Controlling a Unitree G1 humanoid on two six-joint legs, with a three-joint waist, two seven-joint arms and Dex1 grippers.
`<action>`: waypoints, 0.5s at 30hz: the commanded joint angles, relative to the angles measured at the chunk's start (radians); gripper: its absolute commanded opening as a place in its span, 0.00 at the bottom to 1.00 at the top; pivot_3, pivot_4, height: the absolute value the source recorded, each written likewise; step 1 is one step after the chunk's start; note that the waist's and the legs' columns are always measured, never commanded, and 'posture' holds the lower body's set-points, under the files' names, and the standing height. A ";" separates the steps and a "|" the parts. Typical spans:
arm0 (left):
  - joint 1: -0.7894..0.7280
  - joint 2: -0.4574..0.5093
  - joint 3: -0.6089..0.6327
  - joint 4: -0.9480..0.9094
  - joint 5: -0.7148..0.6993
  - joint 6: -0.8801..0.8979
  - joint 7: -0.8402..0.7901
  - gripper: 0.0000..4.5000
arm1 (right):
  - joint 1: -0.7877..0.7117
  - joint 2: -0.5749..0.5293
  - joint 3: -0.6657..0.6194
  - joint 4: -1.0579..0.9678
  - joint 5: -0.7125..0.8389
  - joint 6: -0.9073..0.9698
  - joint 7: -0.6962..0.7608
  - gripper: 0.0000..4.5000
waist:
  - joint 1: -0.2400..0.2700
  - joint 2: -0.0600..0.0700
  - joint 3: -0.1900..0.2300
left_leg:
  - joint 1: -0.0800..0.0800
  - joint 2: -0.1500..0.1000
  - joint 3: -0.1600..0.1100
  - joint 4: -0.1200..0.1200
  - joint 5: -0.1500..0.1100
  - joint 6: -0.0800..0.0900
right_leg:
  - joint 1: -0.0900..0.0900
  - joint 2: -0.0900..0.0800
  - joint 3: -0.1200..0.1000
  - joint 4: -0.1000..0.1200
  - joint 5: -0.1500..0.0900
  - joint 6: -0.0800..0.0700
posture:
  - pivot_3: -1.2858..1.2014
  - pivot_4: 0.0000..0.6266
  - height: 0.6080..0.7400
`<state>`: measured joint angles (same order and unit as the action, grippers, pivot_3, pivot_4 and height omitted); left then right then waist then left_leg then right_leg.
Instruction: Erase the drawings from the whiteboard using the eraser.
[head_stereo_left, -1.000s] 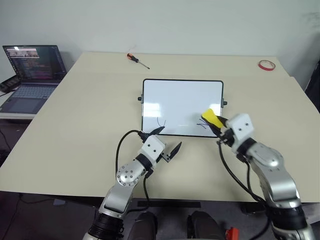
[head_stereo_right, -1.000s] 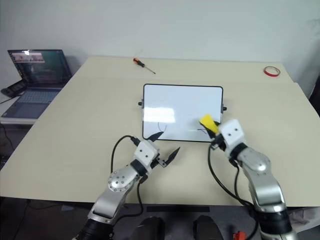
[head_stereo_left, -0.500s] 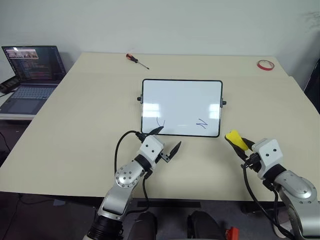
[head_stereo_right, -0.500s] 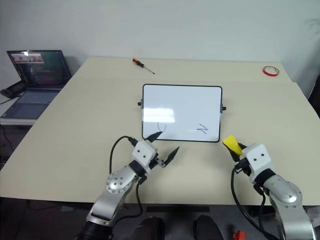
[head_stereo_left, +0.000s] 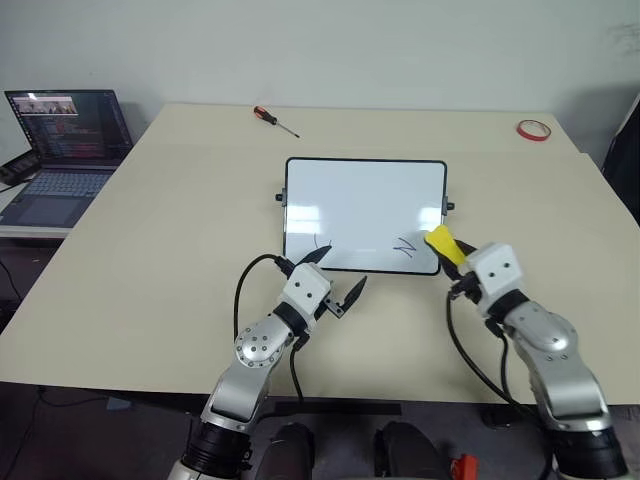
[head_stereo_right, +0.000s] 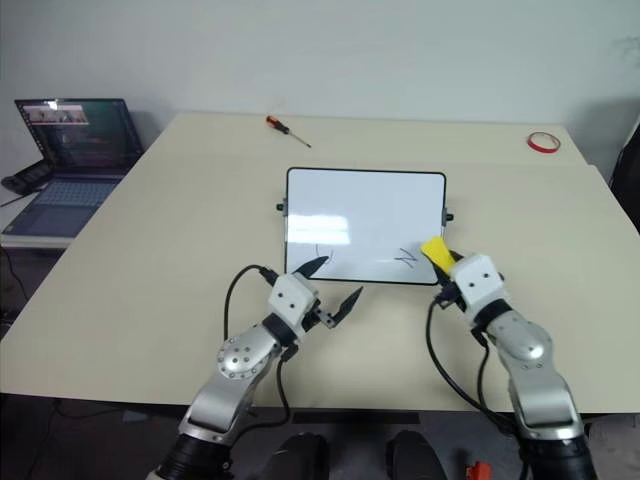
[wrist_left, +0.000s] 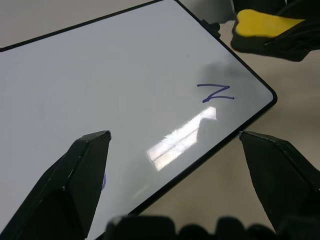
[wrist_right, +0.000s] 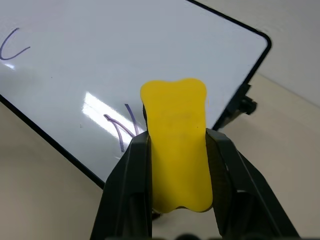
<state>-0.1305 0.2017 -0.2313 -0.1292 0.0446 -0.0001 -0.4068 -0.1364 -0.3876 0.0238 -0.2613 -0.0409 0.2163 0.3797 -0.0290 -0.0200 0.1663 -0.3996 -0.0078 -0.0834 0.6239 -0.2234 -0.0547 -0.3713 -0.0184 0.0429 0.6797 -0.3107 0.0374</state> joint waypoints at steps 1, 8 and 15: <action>-0.002 0.002 -0.012 -0.028 -0.004 0.005 -0.011 1.00 | -0.056 0.004 0.024 0.031 -0.027 -0.048 -0.010 0.25 | 0.000 0.000 0.000 | 0.000 0.000 0.000 0.000 0.000 0.000 | 0.000 0.000 0.000 0.000 0.000 0.000 | 0.52 0.24 1.00; -0.003 0.006 -0.008 -0.034 0.000 0.013 -0.012 1.00 | -0.150 -0.014 0.078 0.133 -0.078 -0.068 0.009 0.25 | 0.000 0.000 0.000 | 0.000 0.000 0.000 0.000 0.000 0.000 | 0.000 0.000 0.000 0.001 0.000 0.000 | 0.52 0.24 1.00; 0.004 -0.002 -0.015 -0.042 0.008 0.016 -0.004 1.00 | -0.169 -0.009 0.112 0.158 -0.096 -0.068 0.029 0.25 | 0.000 0.000 0.000 | 0.000 0.000 0.000 0.000 0.000 0.000 | 0.000 0.000 0.000 0.001 0.000 0.000 | 0.52 0.24 1.00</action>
<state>-0.1266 0.2024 -0.2395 -0.1294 0.0487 0.0189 -0.4212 -0.2901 -0.3932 0.1270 -0.0912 -0.1321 0.1691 0.3999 -0.0293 -0.0199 0.1663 -0.3993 -0.0076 -0.0835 0.6240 -0.2234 -0.0547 -0.3713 -0.0184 0.0428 0.6803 -0.3105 0.0373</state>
